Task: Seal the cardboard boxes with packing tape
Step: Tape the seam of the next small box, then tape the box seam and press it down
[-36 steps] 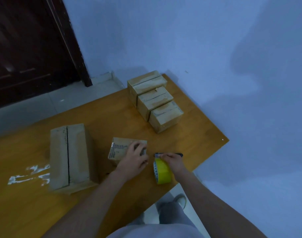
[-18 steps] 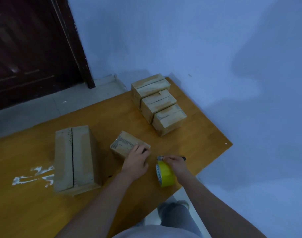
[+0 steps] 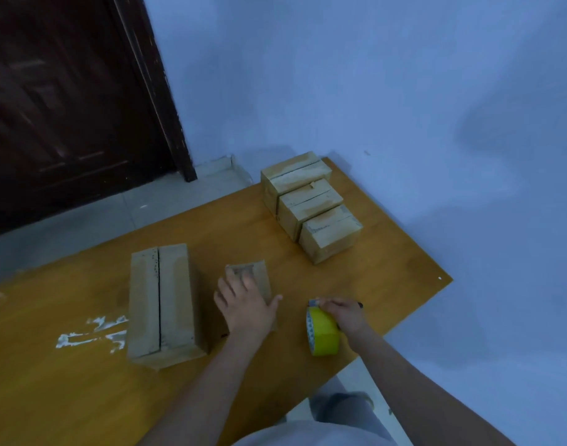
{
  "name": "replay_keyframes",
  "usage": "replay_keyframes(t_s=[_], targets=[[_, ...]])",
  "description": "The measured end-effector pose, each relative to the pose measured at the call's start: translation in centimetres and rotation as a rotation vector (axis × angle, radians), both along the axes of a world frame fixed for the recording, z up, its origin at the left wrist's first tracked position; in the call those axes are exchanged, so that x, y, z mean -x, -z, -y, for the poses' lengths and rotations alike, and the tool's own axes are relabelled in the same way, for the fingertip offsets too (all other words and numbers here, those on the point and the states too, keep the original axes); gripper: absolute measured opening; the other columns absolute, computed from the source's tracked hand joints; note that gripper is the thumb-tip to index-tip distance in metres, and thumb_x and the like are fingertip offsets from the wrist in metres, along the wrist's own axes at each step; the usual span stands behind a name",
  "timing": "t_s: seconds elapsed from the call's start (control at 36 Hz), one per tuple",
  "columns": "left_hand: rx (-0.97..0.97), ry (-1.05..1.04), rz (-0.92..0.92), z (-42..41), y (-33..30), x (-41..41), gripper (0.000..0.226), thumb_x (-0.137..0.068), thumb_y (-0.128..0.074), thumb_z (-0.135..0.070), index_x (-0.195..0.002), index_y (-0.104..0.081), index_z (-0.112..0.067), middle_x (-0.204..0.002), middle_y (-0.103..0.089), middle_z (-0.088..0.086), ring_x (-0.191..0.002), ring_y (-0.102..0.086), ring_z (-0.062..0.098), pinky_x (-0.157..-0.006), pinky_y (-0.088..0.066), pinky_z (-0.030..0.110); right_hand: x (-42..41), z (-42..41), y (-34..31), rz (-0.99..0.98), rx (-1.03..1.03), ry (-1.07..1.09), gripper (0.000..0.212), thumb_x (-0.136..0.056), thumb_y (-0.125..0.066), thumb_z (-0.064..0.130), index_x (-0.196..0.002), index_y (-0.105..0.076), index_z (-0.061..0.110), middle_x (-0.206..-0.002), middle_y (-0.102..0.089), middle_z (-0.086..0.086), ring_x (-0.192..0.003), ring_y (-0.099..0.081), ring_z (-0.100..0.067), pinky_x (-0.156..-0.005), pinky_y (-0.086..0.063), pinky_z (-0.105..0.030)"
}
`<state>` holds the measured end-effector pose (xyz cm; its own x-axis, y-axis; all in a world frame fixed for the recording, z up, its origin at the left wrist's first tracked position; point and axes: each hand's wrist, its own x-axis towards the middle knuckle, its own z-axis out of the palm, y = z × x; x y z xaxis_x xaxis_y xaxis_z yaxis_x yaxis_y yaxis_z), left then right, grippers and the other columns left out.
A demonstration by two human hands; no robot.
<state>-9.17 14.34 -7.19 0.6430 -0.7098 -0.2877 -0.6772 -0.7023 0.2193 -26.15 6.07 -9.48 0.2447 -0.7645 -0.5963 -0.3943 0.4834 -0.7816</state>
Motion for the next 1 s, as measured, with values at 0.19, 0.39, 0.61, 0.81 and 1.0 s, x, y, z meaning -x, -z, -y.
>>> replay_keyframes(t_s=[0.19,0.39,0.61,0.81,1.0], targets=[[-0.038,0.1,-0.123,0.6,0.7,-1.5,0.098,-0.083,-0.06,-0.054,-0.15,0.003,-0.019,-0.156,0.011,0.009,-0.142,-0.004,0.035,-0.115,-0.018,0.047,0.5,0.0,-0.6,0.025,-0.001,-0.02,0.019,-0.086,-0.067,0.023,-0.097,-0.072,0.009,-0.102,-0.068,-0.009,-0.097,-0.062,-0.023,-0.093,-0.048,-0.042],[-0.051,0.37,-0.117,-0.3,1.2,-2.8,0.104,-0.08,-0.061,-0.054,-0.151,0.01,-0.027,-0.157,0.013,-0.001,-0.144,-0.004,0.027,-0.117,-0.016,0.042,0.6,-0.4,-0.5,0.017,0.04,-0.021,0.007,-0.084,-0.069,0.024,-0.082,-0.072,0.018,-0.093,-0.068,-0.008,-0.097,-0.063,-0.028,-0.093,-0.049,-0.047],[-0.016,0.724,-0.133,-0.5,1.2,-3.9,0.107,-0.079,-0.068,-0.041,-0.152,0.008,-0.025,-0.158,0.013,-0.01,-0.146,0.007,0.011,-0.114,0.011,0.029,0.2,-0.2,-0.9,0.03,0.043,-0.072,0.023,-0.088,-0.064,0.027,-0.102,-0.071,0.01,-0.105,-0.068,-0.005,-0.1,-0.062,-0.022,-0.095,-0.049,-0.042],[0.039,0.856,-0.174,0.2,1.3,-4.6,0.091,-0.082,-0.066,-0.032,-0.152,-0.008,-0.028,-0.159,0.003,-0.013,-0.145,0.008,0.005,-0.111,0.019,0.035,0.3,0.4,-2.8,0.01,0.15,-0.183,0.01,-0.09,-0.062,0.017,-0.088,-0.07,0.011,-0.085,-0.066,-0.001,-0.078,-0.06,-0.014,-0.066,-0.045,-0.021],[0.328,0.663,-0.355,0.8,-0.5,-2.3,0.074,-0.081,-0.054,-0.057,-0.143,-0.032,-0.025,-0.151,-0.024,-0.012,-0.137,-0.018,0.004,-0.116,0.003,0.028,0.4,2.0,-6.1,0.002,0.235,-0.306,0.009,-0.088,-0.064,0.017,-0.082,-0.07,0.018,-0.08,-0.069,0.002,-0.068,-0.06,-0.004,-0.061,-0.045,-0.015]])
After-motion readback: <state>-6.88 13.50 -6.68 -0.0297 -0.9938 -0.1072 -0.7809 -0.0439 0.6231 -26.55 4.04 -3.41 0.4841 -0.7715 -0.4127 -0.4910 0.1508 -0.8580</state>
